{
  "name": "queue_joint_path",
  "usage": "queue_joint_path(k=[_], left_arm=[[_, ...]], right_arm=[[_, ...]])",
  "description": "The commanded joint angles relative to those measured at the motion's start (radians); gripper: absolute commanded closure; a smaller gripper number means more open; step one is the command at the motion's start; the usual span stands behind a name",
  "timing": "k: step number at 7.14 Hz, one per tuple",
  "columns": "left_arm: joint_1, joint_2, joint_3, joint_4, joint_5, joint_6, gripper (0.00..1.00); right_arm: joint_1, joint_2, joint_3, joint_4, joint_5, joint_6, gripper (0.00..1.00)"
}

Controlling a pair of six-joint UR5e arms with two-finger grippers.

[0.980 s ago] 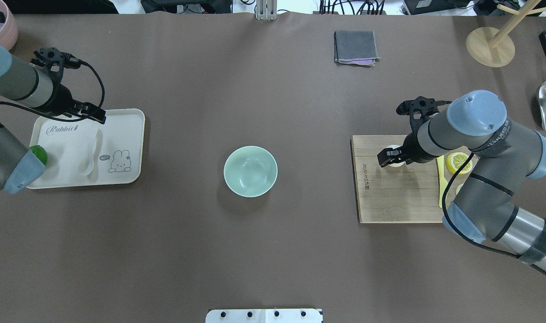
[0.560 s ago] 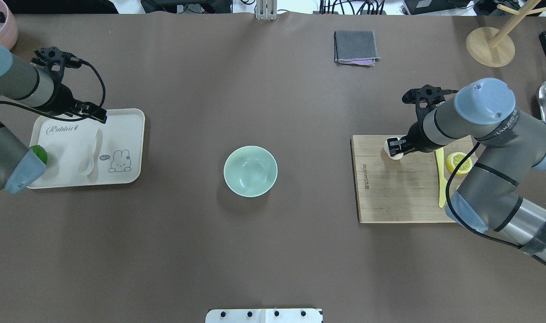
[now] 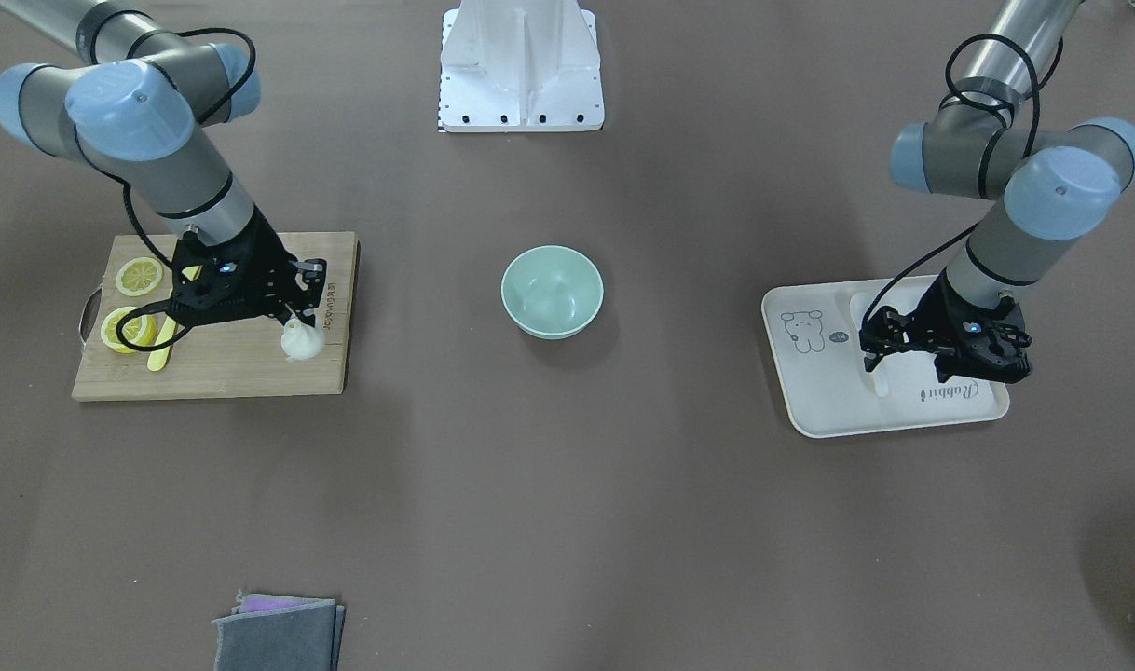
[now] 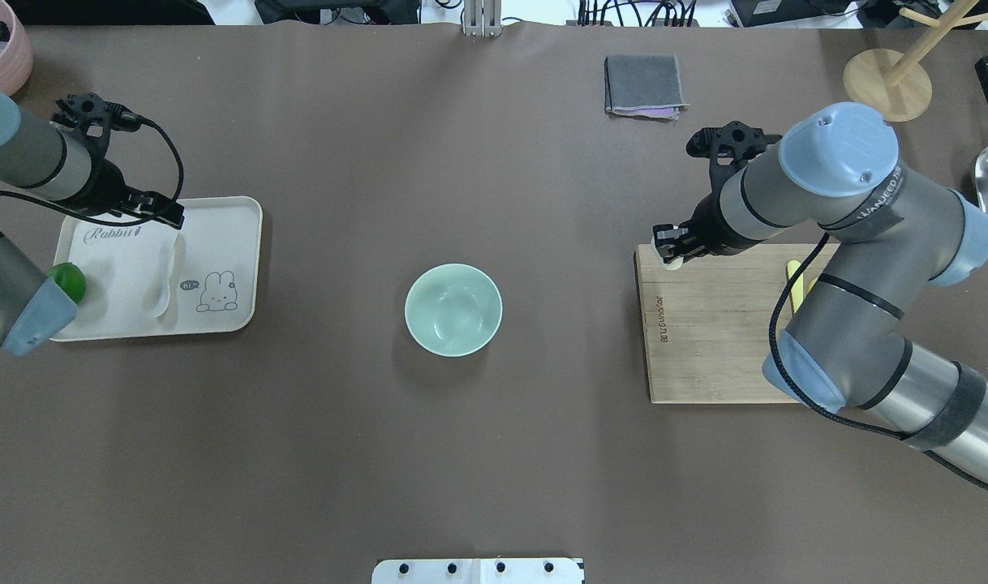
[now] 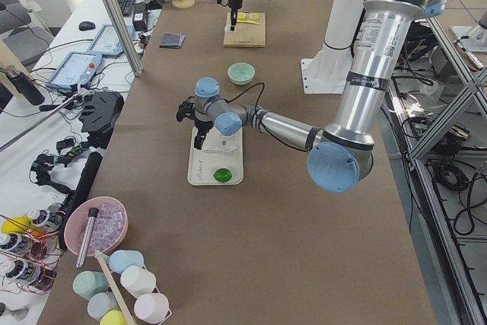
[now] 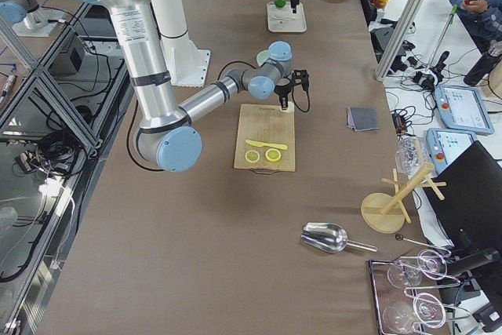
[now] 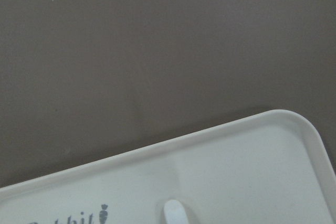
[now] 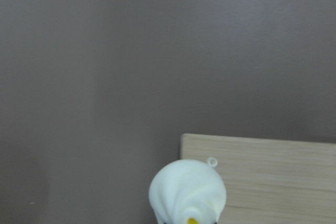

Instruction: Put spoon and bun in bowl

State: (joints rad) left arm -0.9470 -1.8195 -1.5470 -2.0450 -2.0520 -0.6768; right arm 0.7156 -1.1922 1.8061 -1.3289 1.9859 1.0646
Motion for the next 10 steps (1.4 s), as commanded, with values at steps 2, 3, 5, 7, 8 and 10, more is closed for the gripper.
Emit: queue_joint_path(k=[2, 3, 5, 7, 8, 10], left_arm=[[0.005, 0.005, 0.007, 0.0, 0.001, -0.009, 0.03], [0.005, 0.005, 0.01, 0.0, 0.001, -0.009, 0.03], [0.008, 0.005, 0.011, -0.001, 0.001, -0.017, 0.03], [0.036, 0.005, 0.01, -0.001, 0.022, -0.053, 0.03], [0.039, 0.006, 0.01, -0.001, 0.023, -0.055, 0.03], [0.06, 0.005, 0.036, -0.001, 0.023, -0.056, 0.03]], right_arm=[[-0.242, 0.251, -0.02, -0.122, -0.195, 0.257, 1.0], [-0.289, 0.32, -0.086, -0.124, -0.238, 0.291, 1.0], [-0.309, 0.373, -0.16, -0.115, -0.282, 0.29, 1.0], [-0.309, 0.393, -0.175, -0.115, -0.285, 0.285, 0.86], [-0.309, 0.401, -0.185, -0.115, -0.292, 0.287, 0.23], [-0.306, 0.408, -0.18, -0.113, -0.294, 0.294, 0.0]])
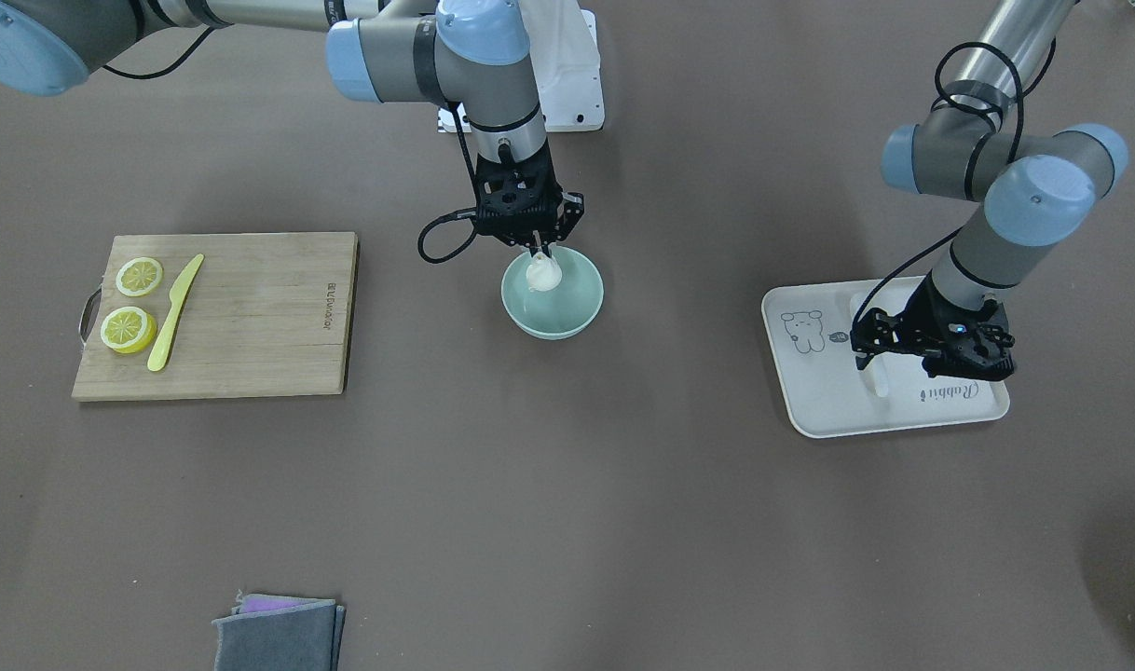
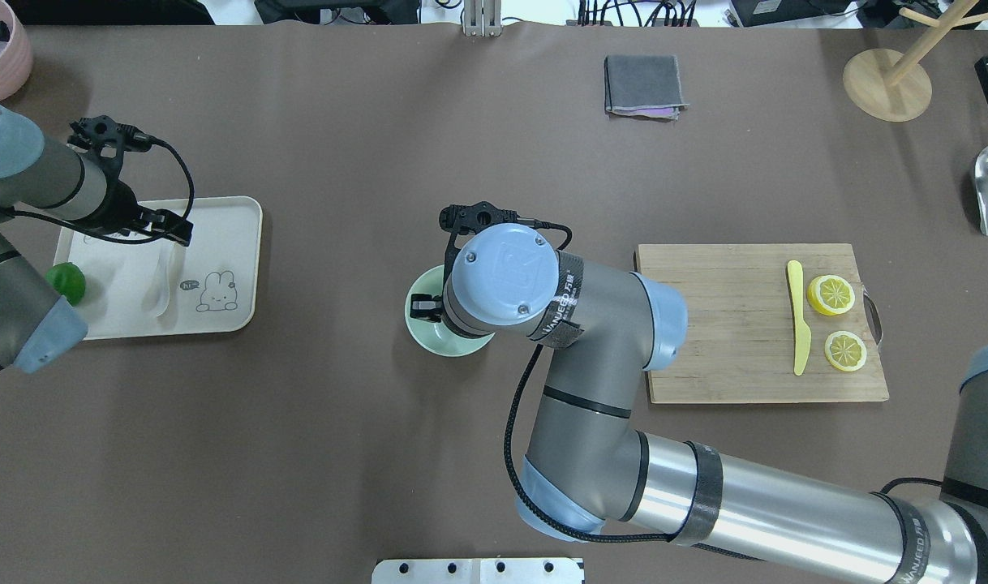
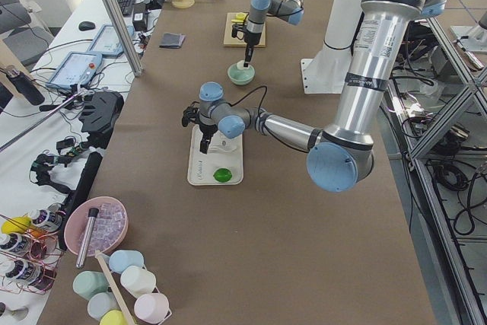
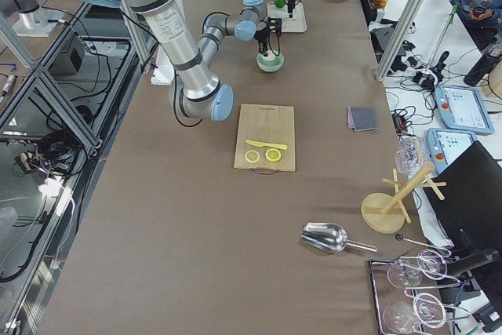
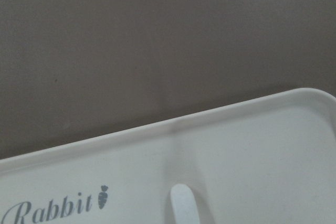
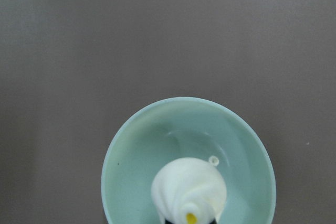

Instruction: Put spoon and bun in bowl

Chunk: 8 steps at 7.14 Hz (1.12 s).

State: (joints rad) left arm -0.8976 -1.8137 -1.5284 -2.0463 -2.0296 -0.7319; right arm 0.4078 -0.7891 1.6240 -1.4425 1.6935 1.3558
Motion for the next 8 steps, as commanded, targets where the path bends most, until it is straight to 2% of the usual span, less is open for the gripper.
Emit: queue_joint_path(k=[1, 2, 3, 4, 6, 7, 8], left_arm=[[0.014, 0.005, 0.025, 0.003, 0.0, -0.012, 0.16], [0.014, 0.008, 0.028, 0.003, -0.009, -0.052, 0.32], [0.014, 0.007, 0.018, 0.009, -0.015, -0.053, 0.78], [0.014, 0.005, 0.016, 0.014, -0.046, -0.05, 1.0], [0.014, 0.004, 0.013, 0.014, -0.075, -0.044, 1.0], [0.014, -0.006, -0.021, 0.023, -0.099, -0.052, 1.0], [0.014, -0.047, -0.068, 0.04, -0.145, -0.076, 1.0]], right_arm=[[0.015, 0.005, 0.01, 0.001, 0.005, 0.003, 0.0], [0.031, 0.004, 0.01, 0.001, 0.012, 0.003, 0.0], [0.04, 0.002, 0.01, 0.001, 0.017, 0.002, 0.0], [0.043, 0.002, 0.01, 0.001, 0.017, 0.002, 0.0], [0.043, -0.002, 0.014, 0.001, 0.017, 0.003, 0.0], [0.06, -0.016, 0.052, -0.012, 0.031, 0.002, 0.0], [0.101, -0.098, 0.138, -0.012, 0.091, -0.009, 0.0]])
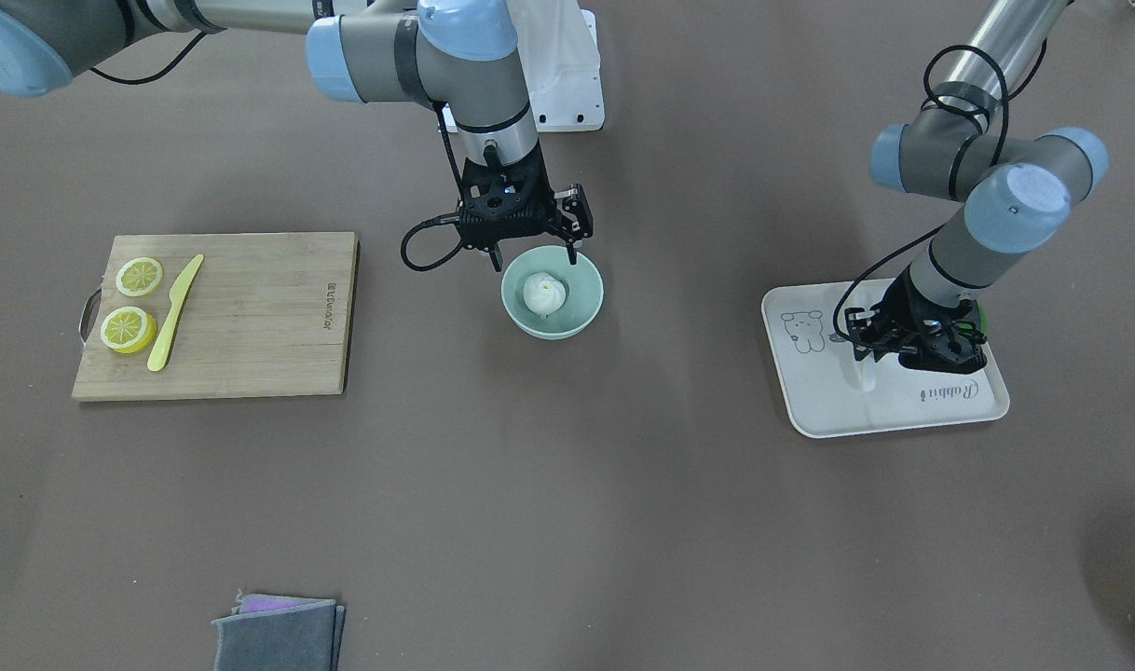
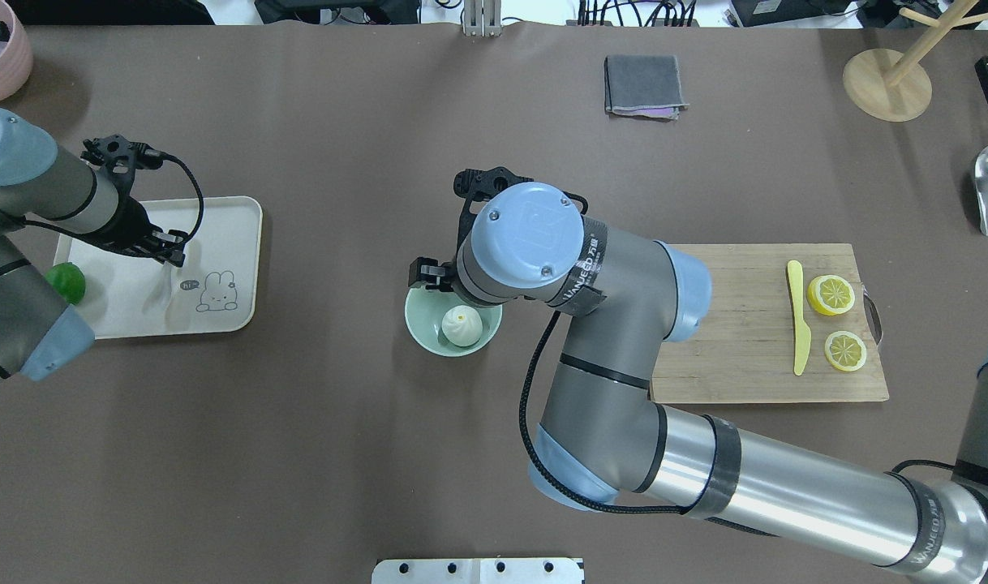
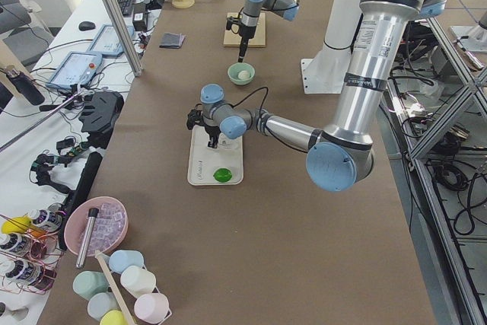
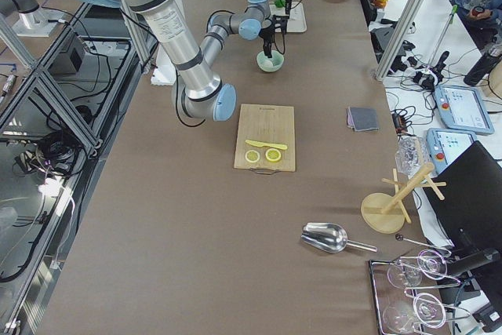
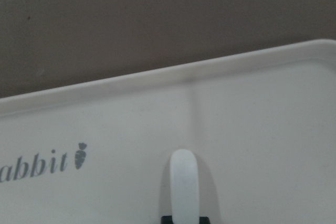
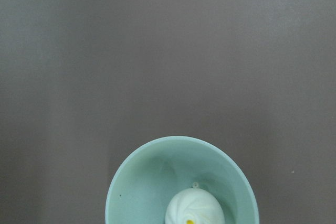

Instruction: Put spoon and bun in bowl

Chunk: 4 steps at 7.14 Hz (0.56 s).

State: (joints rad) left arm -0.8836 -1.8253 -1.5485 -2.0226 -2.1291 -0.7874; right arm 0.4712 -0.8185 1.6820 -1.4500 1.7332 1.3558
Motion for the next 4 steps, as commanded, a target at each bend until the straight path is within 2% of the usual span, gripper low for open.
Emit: queue_joint_path(k=[1, 2, 3, 4], left_arm=[[0.008, -0.116, -0.056, 0.039, -0.058, -0.126, 1.0], [0.046, -0.196, -0.056, 0.047, -0.054, -0.235, 1.0], [0.101, -0.254, -0.045, 0.056, -0.043, -0.318, 1.0], [0.151, -0.329, -0.016, 0.058, 0.031, -0.385, 1.0]], right_arm=[[0.074, -0.226, 0.225, -0.004, 0.095, -0.032, 0.0], [0.125, -0.34, 0.317, -0.006, 0.148, -0.117, 0.0], [0.194, -0.408, 0.338, -0.004, 0.214, -0.191, 0.0], [0.246, -0.456, 0.338, -0.003, 0.248, -0.264, 0.0]])
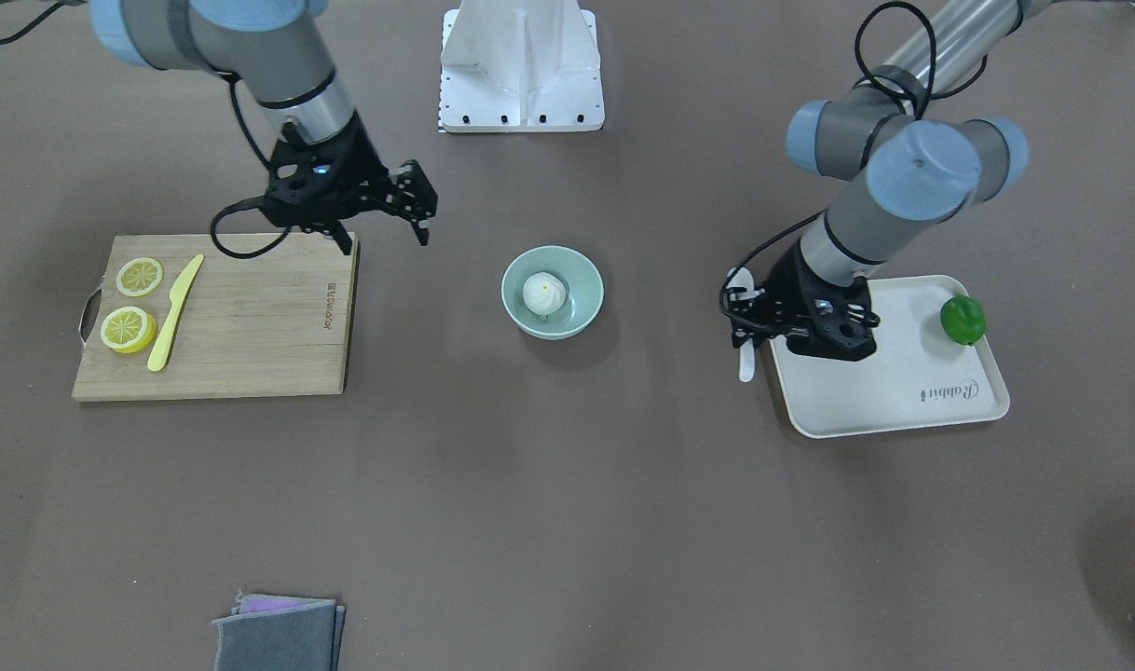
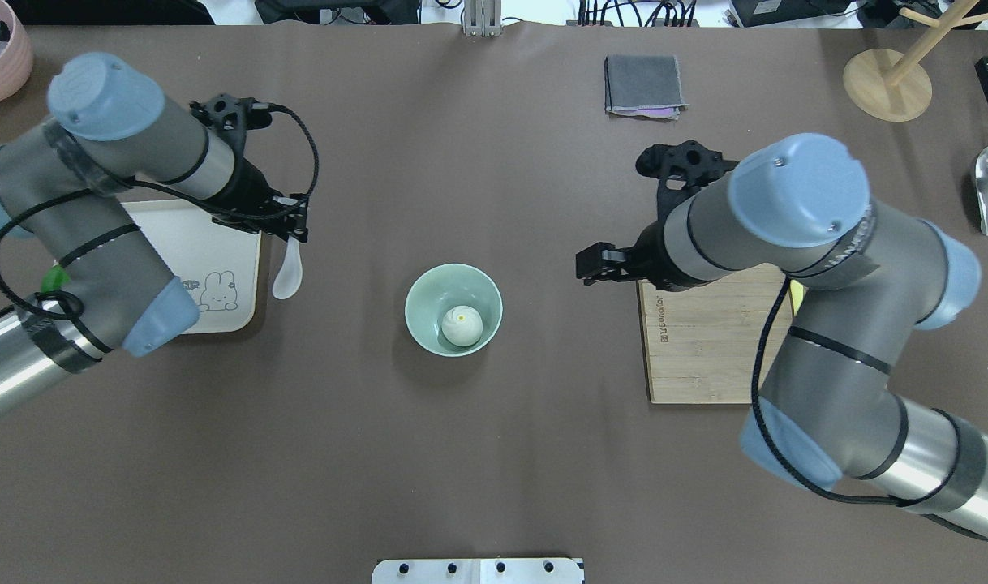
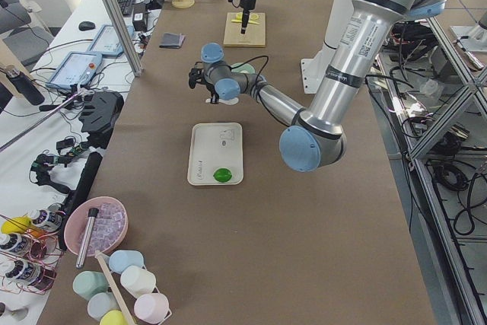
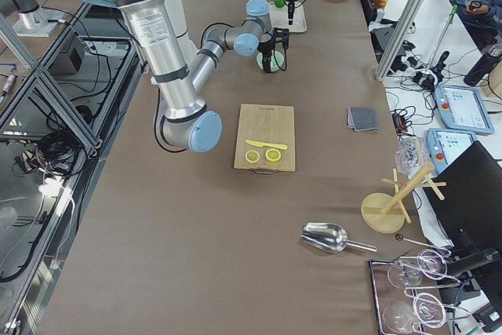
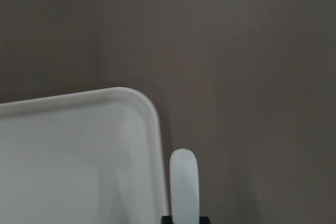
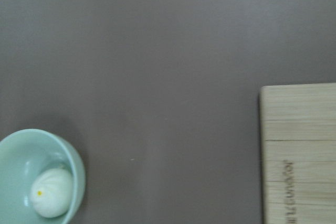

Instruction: Put spoon and bun in bowl

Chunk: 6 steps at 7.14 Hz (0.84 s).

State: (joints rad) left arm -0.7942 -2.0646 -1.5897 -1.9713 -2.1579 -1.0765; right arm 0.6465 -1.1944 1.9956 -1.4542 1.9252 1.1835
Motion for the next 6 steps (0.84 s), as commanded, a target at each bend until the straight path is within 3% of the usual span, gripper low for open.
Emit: queue_joint_path(k=[1, 4, 5, 6], left_arm=[[0.122, -0.167, 0.071, 0.005, 0.113, -0.173, 1.0], [0.188, -0.232, 0.12, 0.002, 0.193, -0.241, 1.0], [0.194, -0.227, 0.119, -0.001, 0.196, -0.235, 0.28], [0.188, -0.224, 0.1, 0.002, 0.196, -0.229, 0.02]], right_arm=[[0.12, -0.12, 0.022, 0.001, 0.092, -0.176, 0.0], [0.203, -0.195, 0.022, 0.008, 0.152, -0.3, 0.0], [0.203, -0.195, 0.022, 0.008, 0.153, -0.3, 0.0], [0.209, -0.197, 0.02, 0.008, 0.153, -0.301, 0.0]])
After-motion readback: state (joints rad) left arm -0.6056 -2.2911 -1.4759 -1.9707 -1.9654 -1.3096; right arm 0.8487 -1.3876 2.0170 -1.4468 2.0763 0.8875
